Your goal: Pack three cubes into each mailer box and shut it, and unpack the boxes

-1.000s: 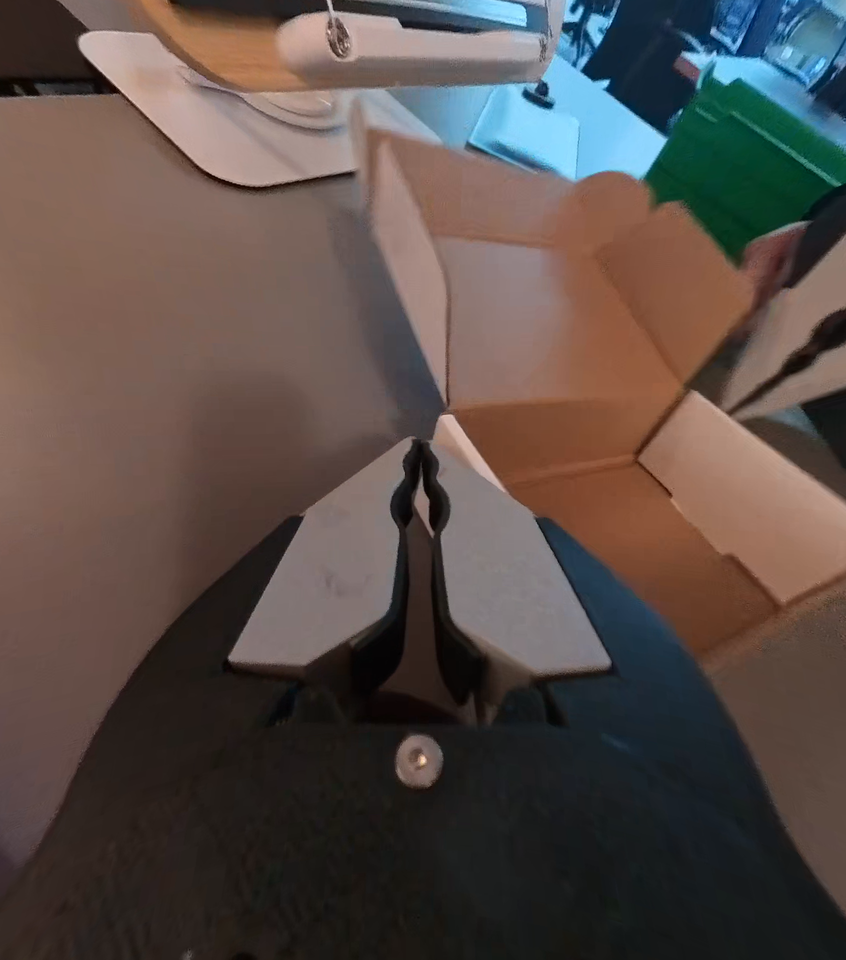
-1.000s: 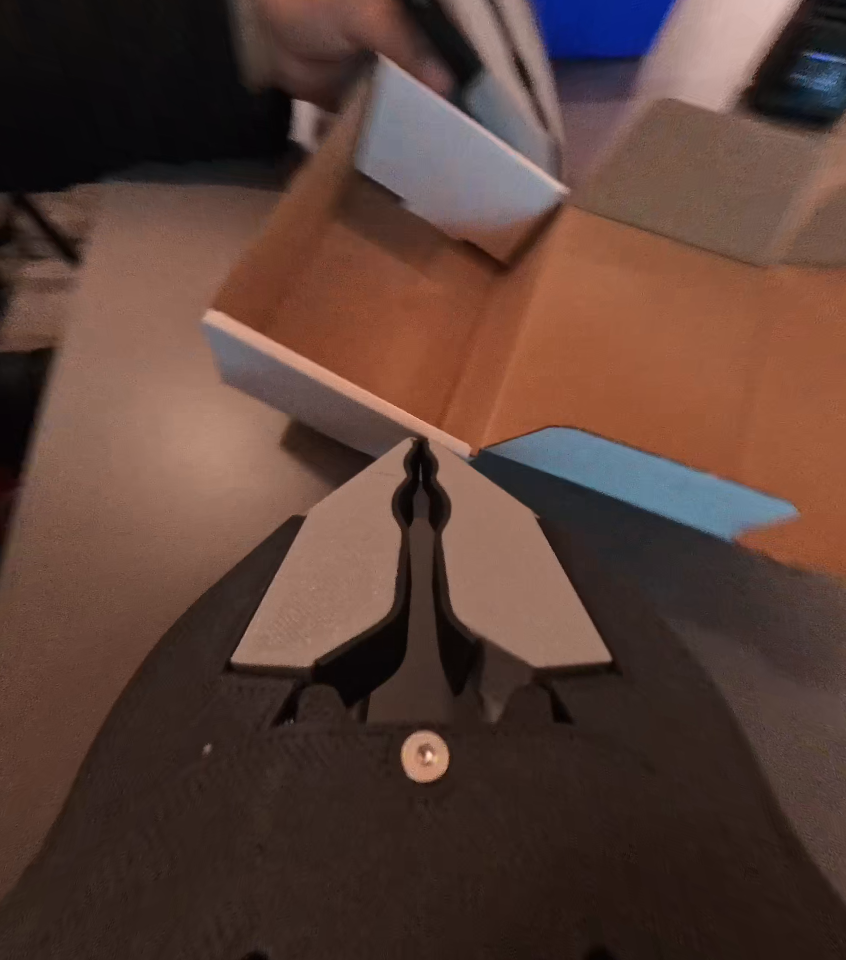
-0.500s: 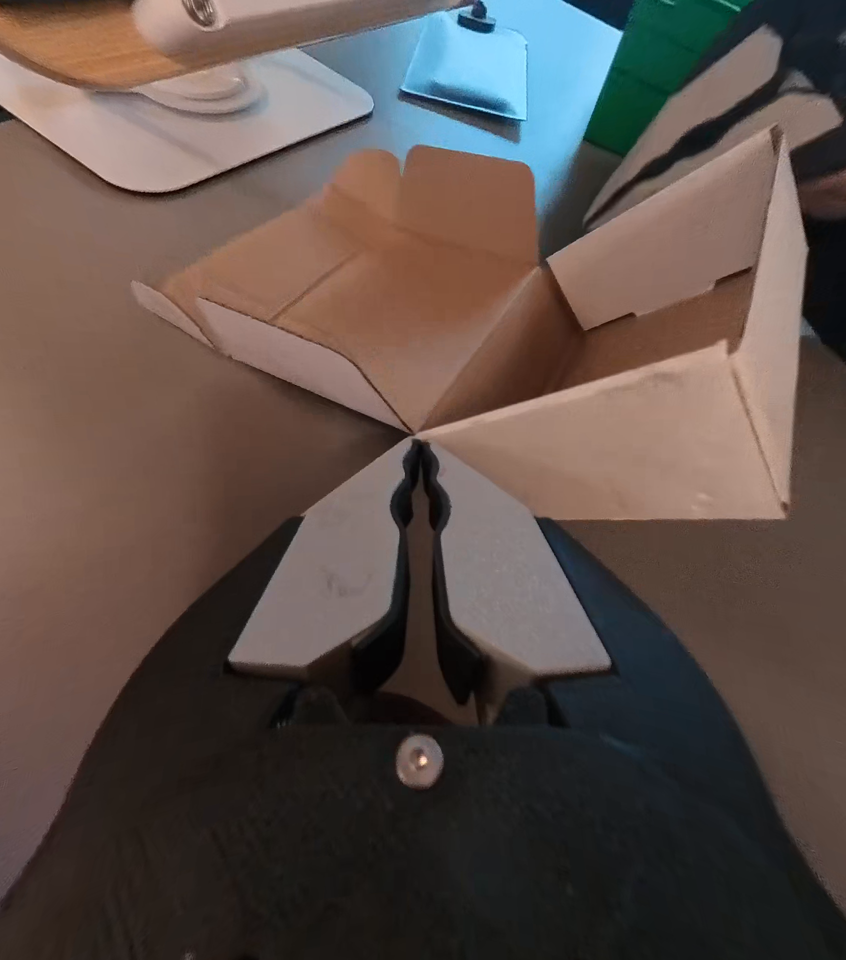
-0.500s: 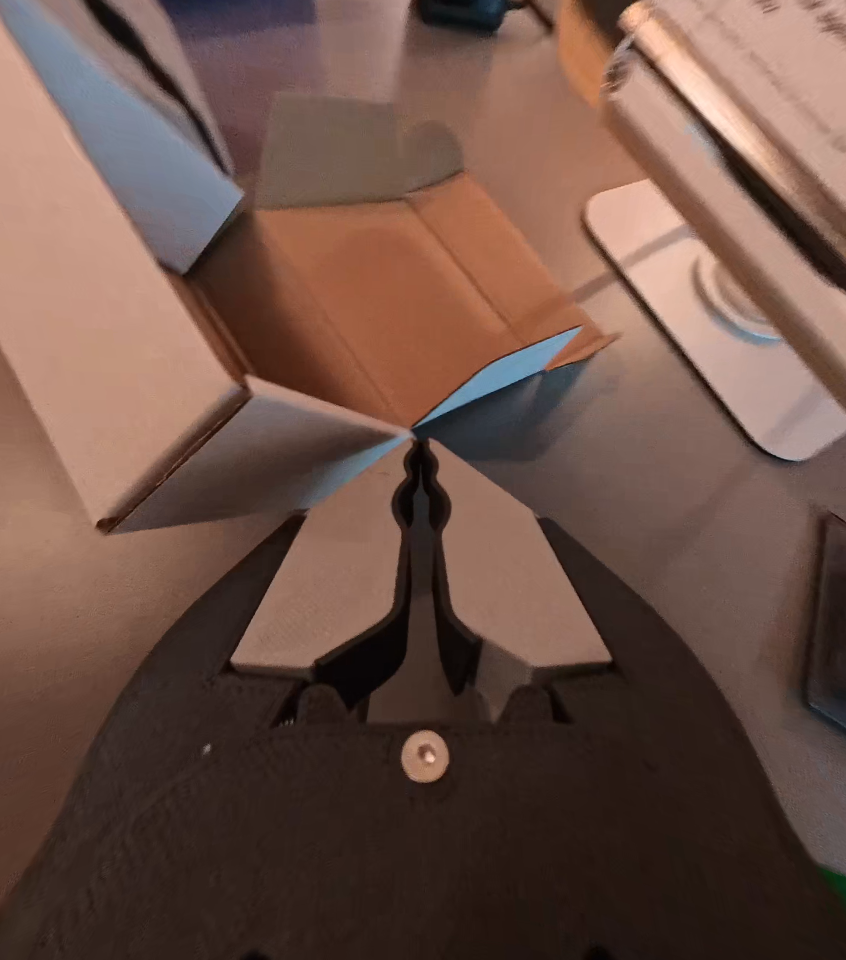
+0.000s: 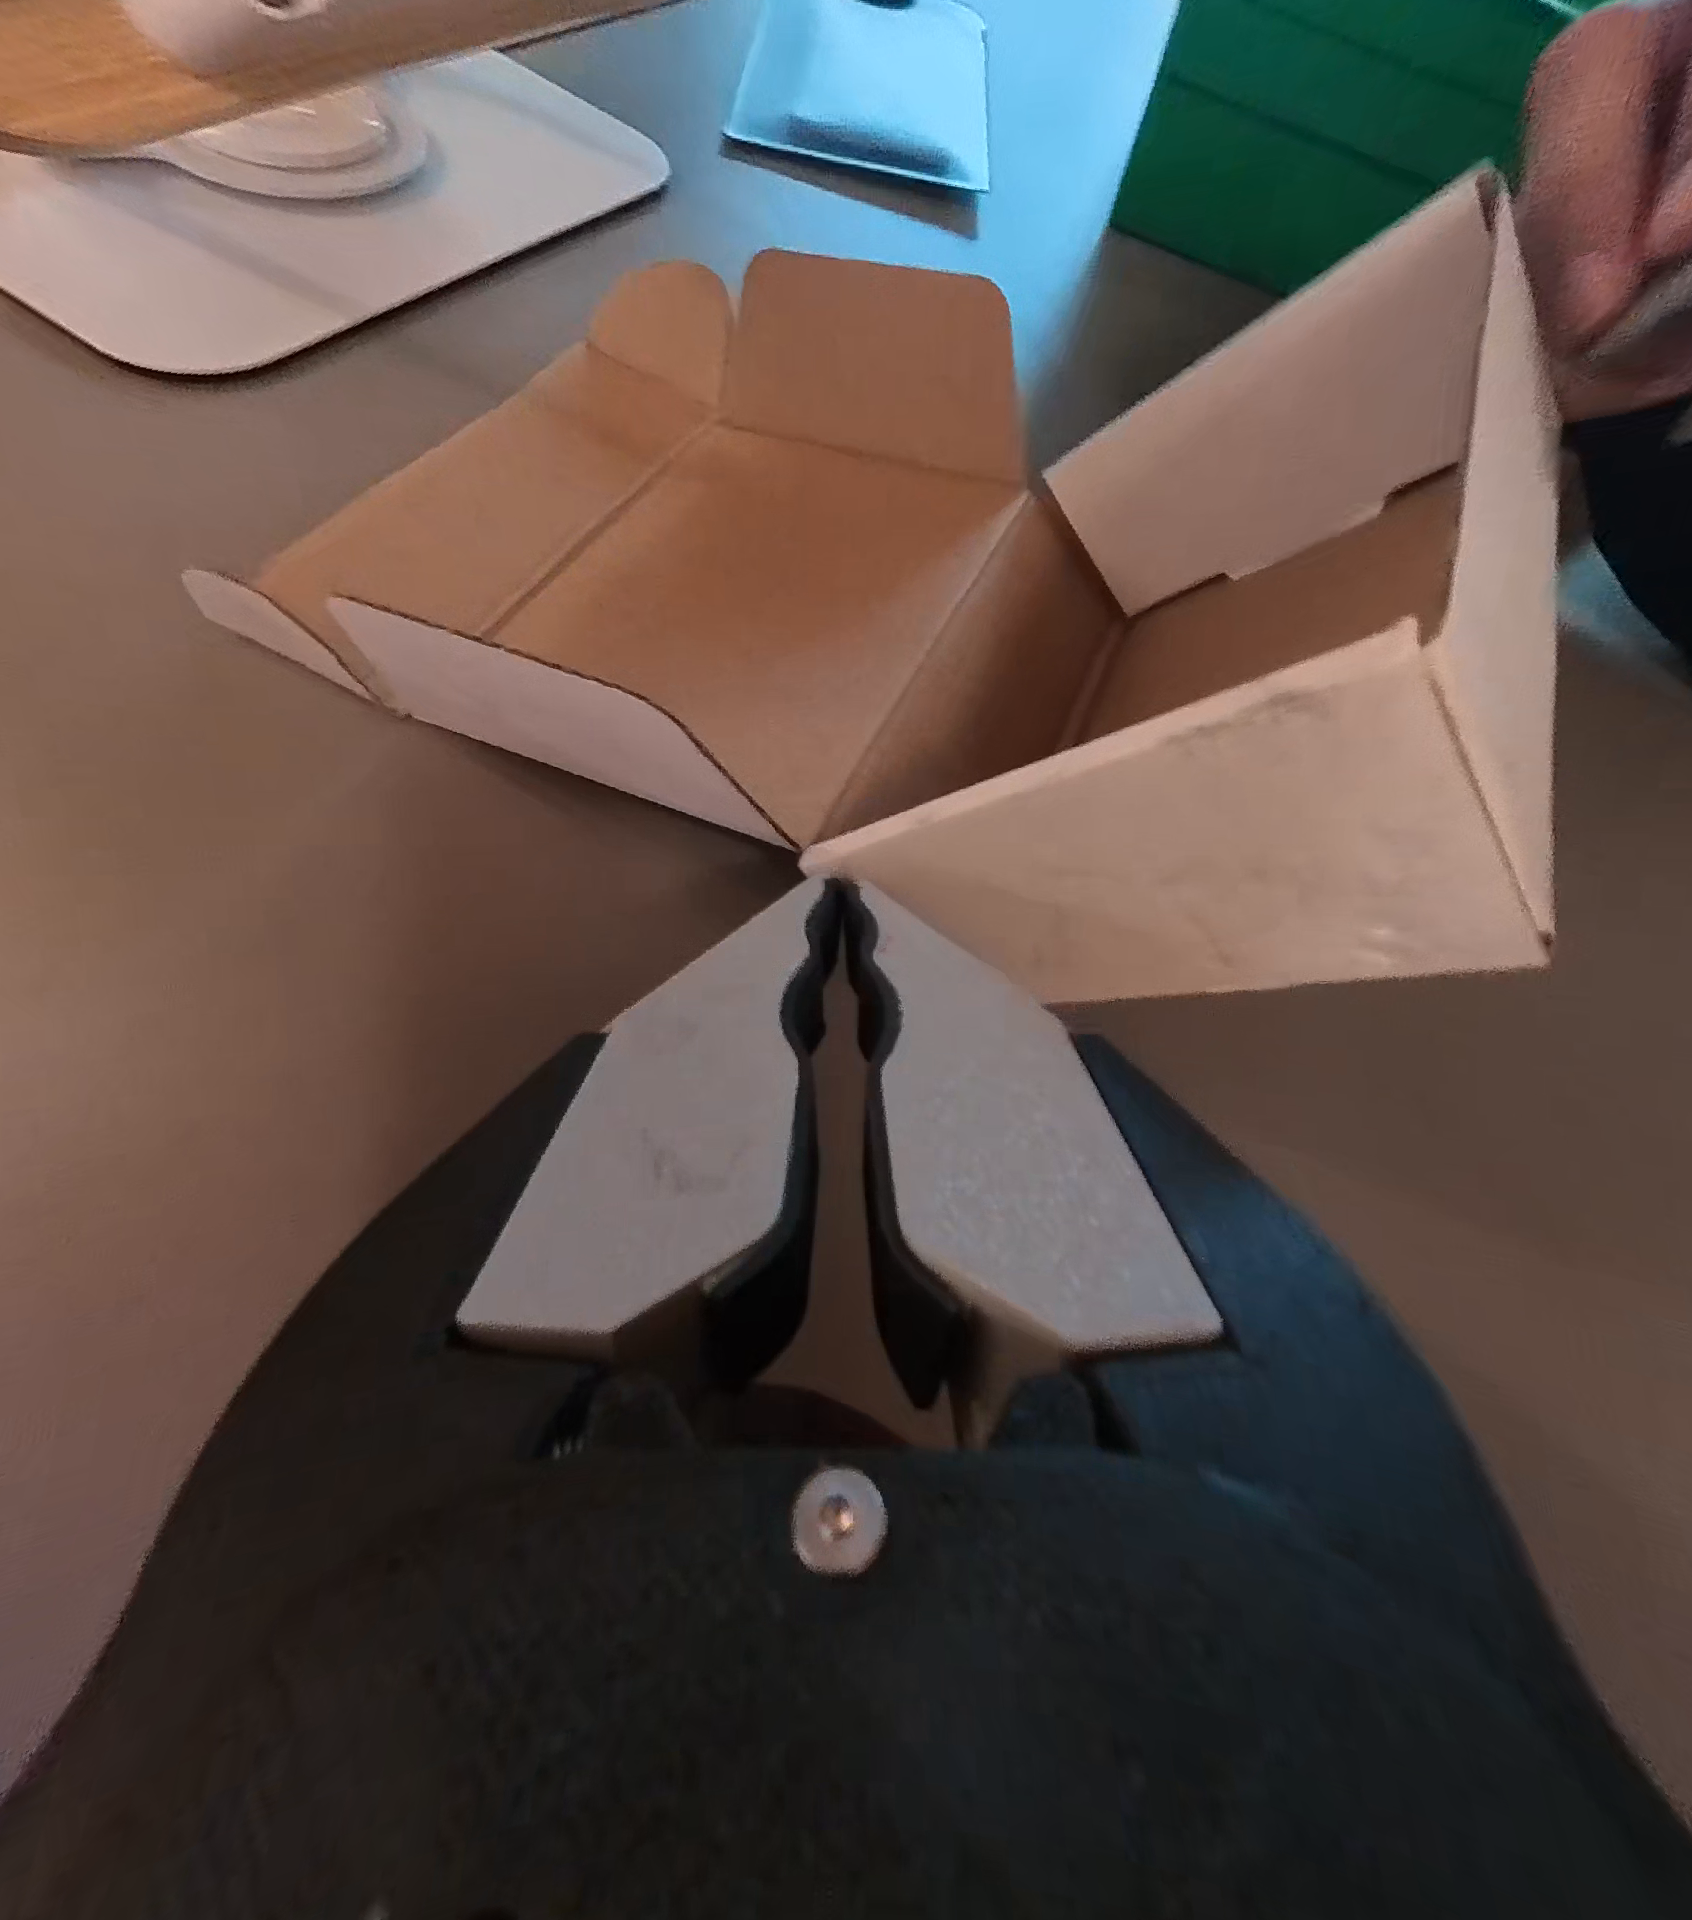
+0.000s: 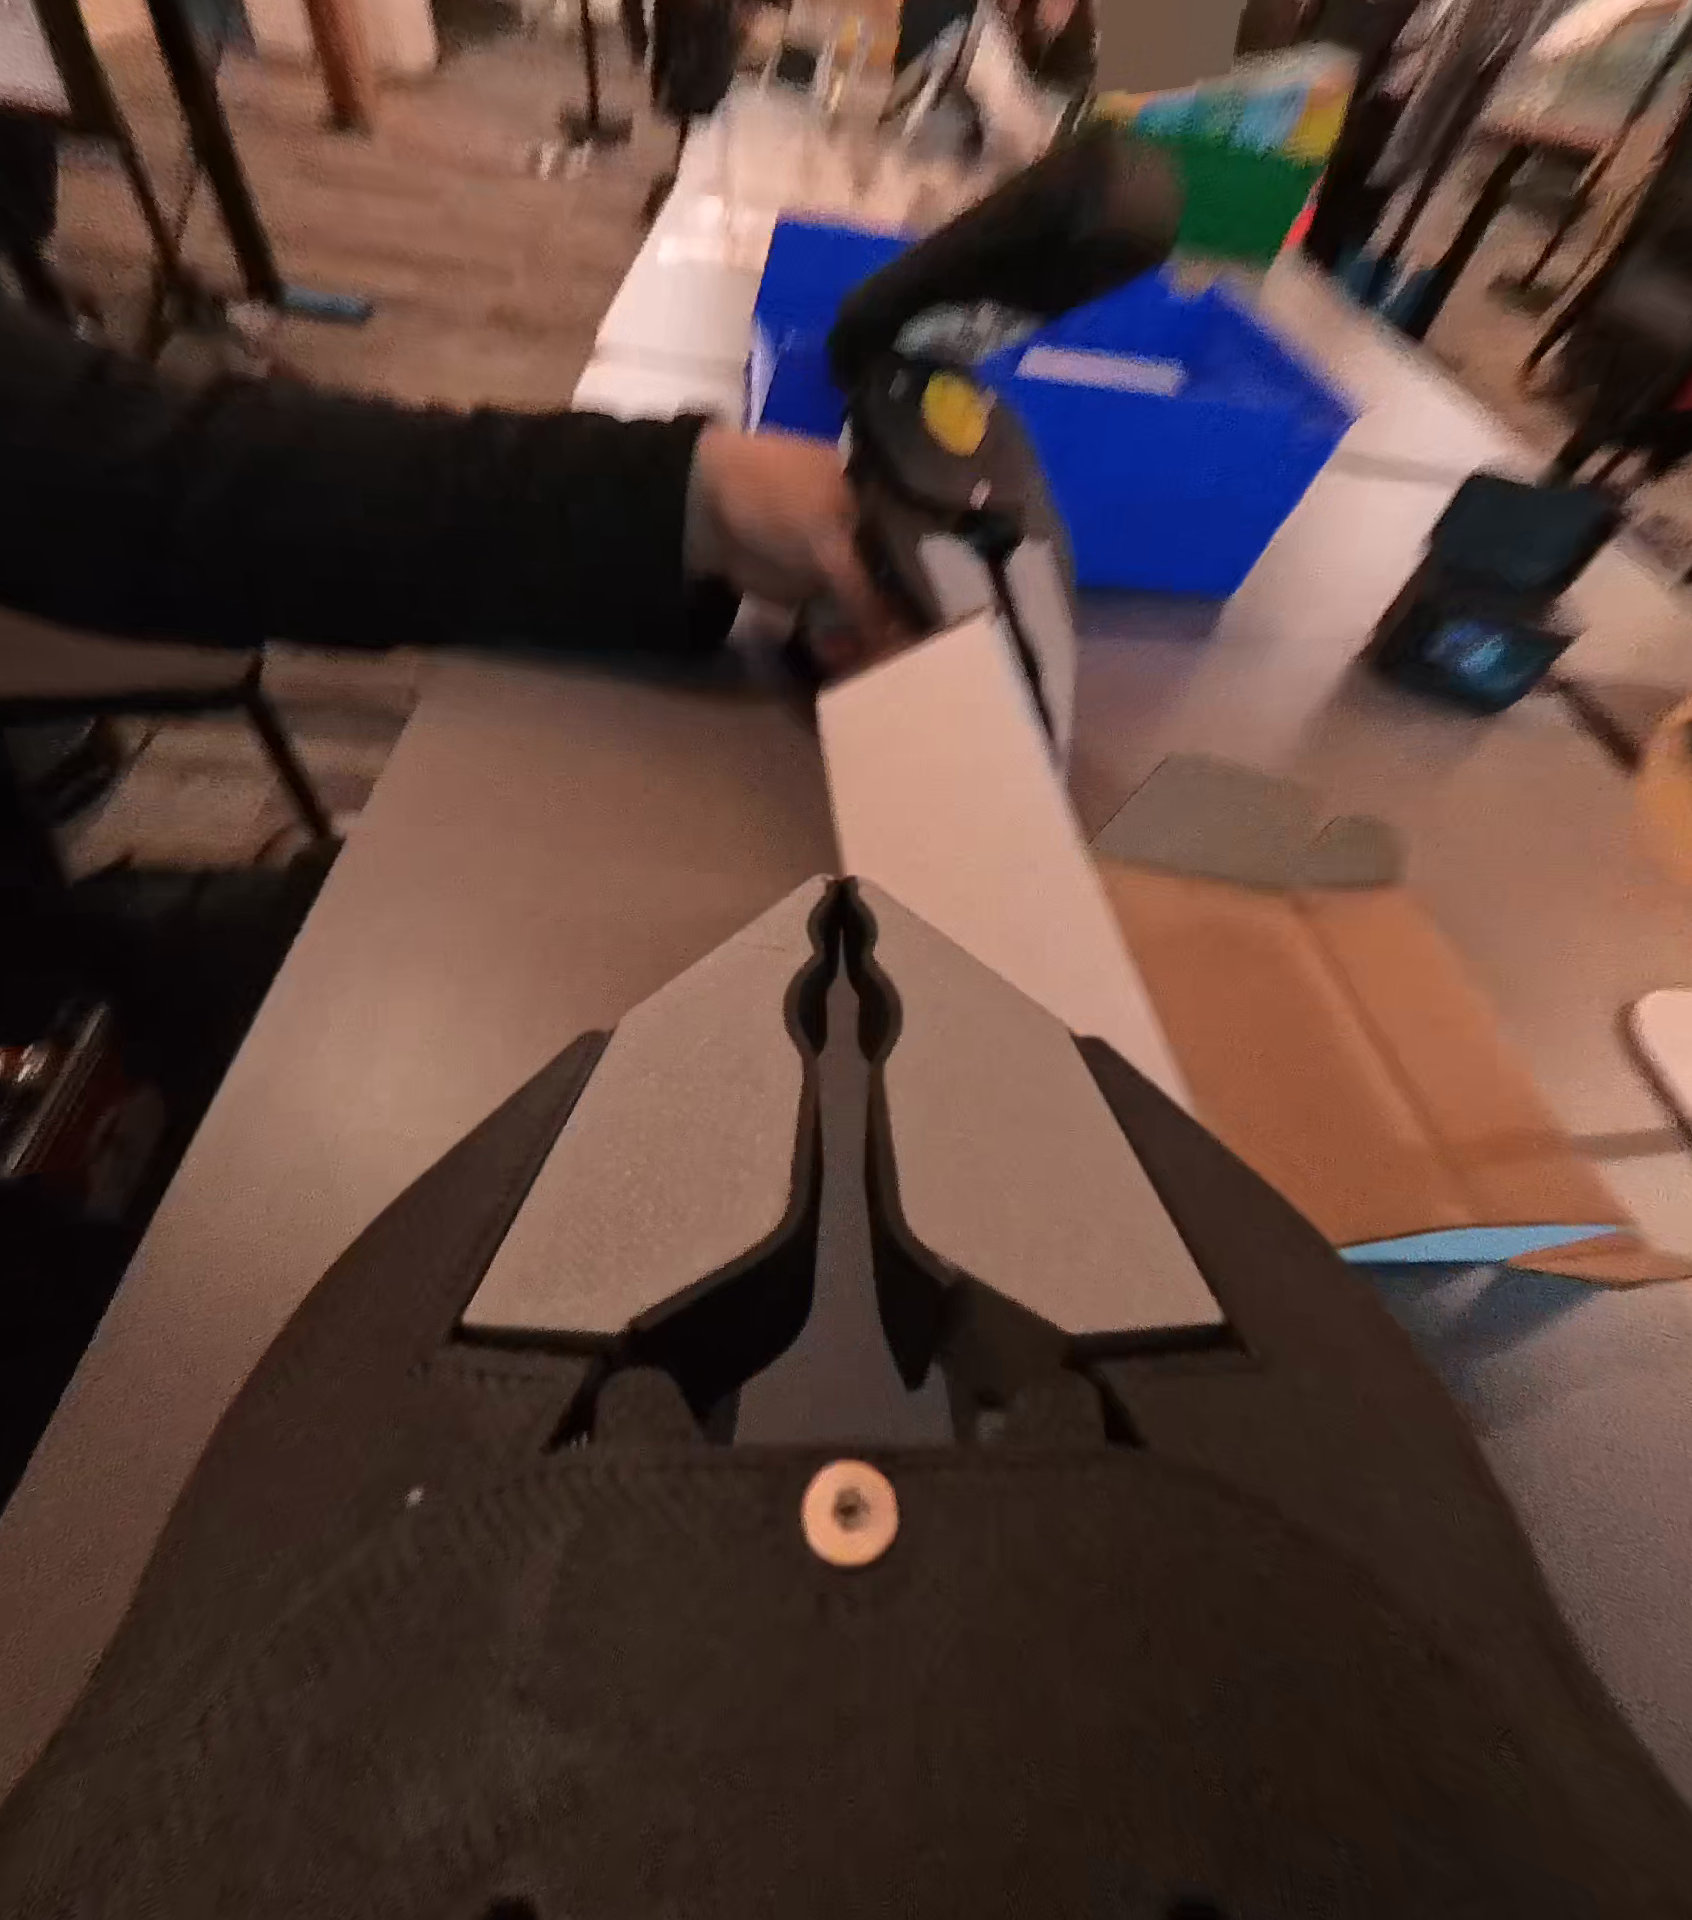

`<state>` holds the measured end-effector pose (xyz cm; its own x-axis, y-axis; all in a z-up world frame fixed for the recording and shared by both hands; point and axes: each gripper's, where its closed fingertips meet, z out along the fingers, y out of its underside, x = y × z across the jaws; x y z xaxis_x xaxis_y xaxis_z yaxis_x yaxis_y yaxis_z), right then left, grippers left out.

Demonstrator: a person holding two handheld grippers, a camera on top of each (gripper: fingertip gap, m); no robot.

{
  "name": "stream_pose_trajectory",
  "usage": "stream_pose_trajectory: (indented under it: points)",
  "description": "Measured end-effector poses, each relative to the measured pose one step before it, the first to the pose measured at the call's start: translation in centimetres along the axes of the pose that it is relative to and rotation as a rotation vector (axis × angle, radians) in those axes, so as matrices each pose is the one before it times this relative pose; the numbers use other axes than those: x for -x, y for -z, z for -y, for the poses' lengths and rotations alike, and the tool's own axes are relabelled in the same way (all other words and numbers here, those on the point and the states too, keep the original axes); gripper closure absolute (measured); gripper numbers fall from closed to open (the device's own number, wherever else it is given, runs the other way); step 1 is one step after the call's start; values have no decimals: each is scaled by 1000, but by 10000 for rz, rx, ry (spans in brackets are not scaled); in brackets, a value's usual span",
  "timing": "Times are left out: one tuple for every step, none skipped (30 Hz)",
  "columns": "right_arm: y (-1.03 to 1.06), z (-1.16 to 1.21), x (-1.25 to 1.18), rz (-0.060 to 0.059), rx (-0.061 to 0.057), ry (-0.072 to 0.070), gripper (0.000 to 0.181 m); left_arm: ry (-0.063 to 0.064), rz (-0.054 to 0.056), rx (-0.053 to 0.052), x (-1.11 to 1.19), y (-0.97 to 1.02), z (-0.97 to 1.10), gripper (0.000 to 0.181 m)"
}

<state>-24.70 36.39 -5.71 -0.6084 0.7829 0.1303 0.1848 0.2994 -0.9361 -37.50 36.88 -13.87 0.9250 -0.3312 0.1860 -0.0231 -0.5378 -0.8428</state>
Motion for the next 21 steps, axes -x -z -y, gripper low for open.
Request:
stream_pose_trajectory:
  points:
    - [-403, -1055, 643, 385, 594, -93, 181, -169, -100, 139, -344, -136, -184, 181]
    - [-344, -836, 629, 421, 505, -100, 181, -161, 113, 93, -37, -102, -113, 181]
    - [-195, -458, 561, 399, 312, -46, 181, -134, 76, 33, -43, -42, -37, 181]
    - [1, 92, 381, 272, -10, 25, 181, -53, 31, 3, -20, -14, 1, 181]
    - [233, 701, 95, 37, -390, 78, 181, 17, -83, 41, -81, -33, -46, 181]
    - [437, 1151, -196, -166, -632, 83, 181, 54, -74, 82, -40, -83, -102, 181]
    - [558, 1300, -477, -333, -708, 10, 181, 56, 15, 73, 75, -69, -91, 179]
    - [594, 1263, -873, -558, -689, -127, 181, 7, 8, 33, 20, -34, -42, 179]
    - [533, 1065, -1284, -750, -575, -223, 181, -31, 2, 4, -36, -7, 2, 179]
    - [399, 688, -1571, -873, -370, -247, 181, -37, 9, 2, -23, -6, -9, 179]
    - [246, 293, -1692, -904, -167, -234, 181, -27, 14, 7, -18, -12, 3, 178]
    - [66, -93, -1519, -788, 23, -204, 181, -13, 0, 13, -4, -12, -19, 179]
    - [-94, -496, -1098, -547, 224, -137, 181, 7, -6, 12, -4, -12, -13, 178]
    - [-246, -845, -438, -189, 407, -53, 181, 20, -1, -1, 17, 3, 5, 178]
    - [-351, -1094, 236, 170, 549, 47, 181, 26, -2, -9, 25, 12, 8, 177]
    - [-434, -1171, 602, 326, 607, 195, 181, 26, -5, -18, 15, 19, 23, 176]
    - [-365, -737, 506, 176, 383, 301, 181, 15, 17, -41, 53, 59, 42, 176]
    - [-72, -21, 414, 54, -13, 354, 181, -82, 107, -40, 196, 154, 21, 177]
    - [84, -75, 647, 232, 56, 371, 181, -106, 308, -93, 521, 170, 107, 174]
    - [109, -270, 892, 434, 167, 306, 181, -57, 233, -158, 437, 198, 205, 171]
    - [122, -305, 891, 485, 154, 207, 181, 13, 66, -174, 203, 235, 190, 171]
